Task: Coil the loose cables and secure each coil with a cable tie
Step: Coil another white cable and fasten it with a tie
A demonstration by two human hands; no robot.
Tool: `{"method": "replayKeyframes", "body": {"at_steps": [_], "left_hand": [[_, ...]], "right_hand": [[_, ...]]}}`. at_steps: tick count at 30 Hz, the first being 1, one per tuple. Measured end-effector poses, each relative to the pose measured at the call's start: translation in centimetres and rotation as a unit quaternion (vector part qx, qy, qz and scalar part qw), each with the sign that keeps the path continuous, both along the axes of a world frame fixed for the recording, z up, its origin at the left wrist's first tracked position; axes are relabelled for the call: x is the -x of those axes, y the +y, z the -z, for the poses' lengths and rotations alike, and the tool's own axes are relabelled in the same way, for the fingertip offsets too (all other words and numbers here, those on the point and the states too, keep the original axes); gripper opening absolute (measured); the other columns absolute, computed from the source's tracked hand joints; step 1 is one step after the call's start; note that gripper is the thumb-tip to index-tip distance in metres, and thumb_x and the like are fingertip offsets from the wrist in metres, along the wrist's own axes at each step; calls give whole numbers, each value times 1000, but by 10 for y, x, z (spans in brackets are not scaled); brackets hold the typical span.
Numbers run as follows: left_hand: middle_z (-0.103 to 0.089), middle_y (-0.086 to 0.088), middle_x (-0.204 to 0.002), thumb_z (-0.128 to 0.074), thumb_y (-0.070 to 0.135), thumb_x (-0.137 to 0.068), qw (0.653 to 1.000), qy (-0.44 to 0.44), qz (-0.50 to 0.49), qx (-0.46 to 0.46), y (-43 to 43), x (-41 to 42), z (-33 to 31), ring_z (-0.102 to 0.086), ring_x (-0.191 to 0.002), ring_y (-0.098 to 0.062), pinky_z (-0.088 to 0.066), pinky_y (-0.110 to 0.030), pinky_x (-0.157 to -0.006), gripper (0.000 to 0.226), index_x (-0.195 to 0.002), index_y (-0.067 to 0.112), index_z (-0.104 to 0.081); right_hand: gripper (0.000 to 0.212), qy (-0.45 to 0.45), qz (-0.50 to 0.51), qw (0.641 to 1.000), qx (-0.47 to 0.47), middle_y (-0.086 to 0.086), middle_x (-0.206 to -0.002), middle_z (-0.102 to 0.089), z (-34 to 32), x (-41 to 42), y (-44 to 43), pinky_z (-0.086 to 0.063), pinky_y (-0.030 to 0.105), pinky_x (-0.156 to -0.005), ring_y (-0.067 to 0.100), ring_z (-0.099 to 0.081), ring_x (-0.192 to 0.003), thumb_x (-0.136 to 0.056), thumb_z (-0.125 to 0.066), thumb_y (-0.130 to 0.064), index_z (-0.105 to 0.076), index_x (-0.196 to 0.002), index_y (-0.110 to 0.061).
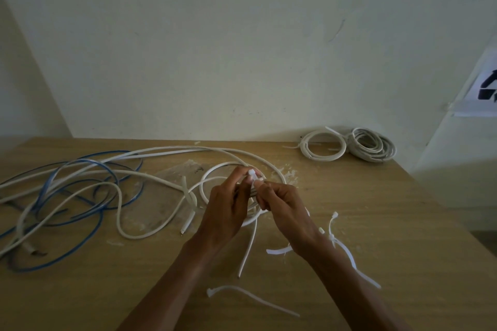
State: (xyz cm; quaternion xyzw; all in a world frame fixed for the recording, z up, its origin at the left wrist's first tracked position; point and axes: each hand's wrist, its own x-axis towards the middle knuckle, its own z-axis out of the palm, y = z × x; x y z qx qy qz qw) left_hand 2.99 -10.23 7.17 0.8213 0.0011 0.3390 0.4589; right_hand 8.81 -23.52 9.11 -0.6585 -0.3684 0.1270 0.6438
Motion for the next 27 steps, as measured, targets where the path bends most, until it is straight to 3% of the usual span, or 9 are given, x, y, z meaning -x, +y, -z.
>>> {"method": "replayKeyframes", "body": {"at_steps": [8,14,18,22,27], "left_hand": [[-73,11,-92,-38,33,-110,998,0,6,-57,-1,0,1,-72,-83,-3,-60,-32,-69,21,-120,31,-56],[-74,12,-95,-34,39,-109,997,0,-7,-74,-1,0,4,-72,-85,-1,-61,-36,-70,23,-121,39,-54],[-74,11,-98,-33,44,-108,998,8,-3,-60,-1,-1,2,-72,-89,-2,-60,-37,-73,25,-121,39,-54],[-73,10,-89,-37,36,-110,999,-1,0,-40,-2,-1,4,-72,-78,-8,-59,-33,-65,22,-116,32,-57],[-69,11,-79,-41,31,-109,1000,-17,-4,-10,-11,-1,3,-67,-64,-7,-48,-23,-54,21,-114,25,-60]], "right_hand": [[45,32,-5,999,2,7,-64,-44,0,-5,-6,-38,23,-67,24,-38,-65,-98,-47,-44,-52,-58,-22],[45,51,-33,998,-9,7,-68,-43,4,-7,-10,-38,24,-71,23,-39,-70,-102,-43,-38,-51,-65,-15],[43,72,-13,997,-27,7,-65,-39,5,-6,-6,-36,29,-71,25,-36,-69,-98,-46,-41,-50,-60,-21],[43,83,26,995,-53,13,-66,-36,13,-2,-2,-29,45,-72,38,-29,-69,-98,-47,-40,-48,-60,-18],[45,61,37,995,-69,22,-66,-30,10,-2,-3,-30,48,-70,43,-26,-68,-98,-48,-40,-45,-61,-16]]}}
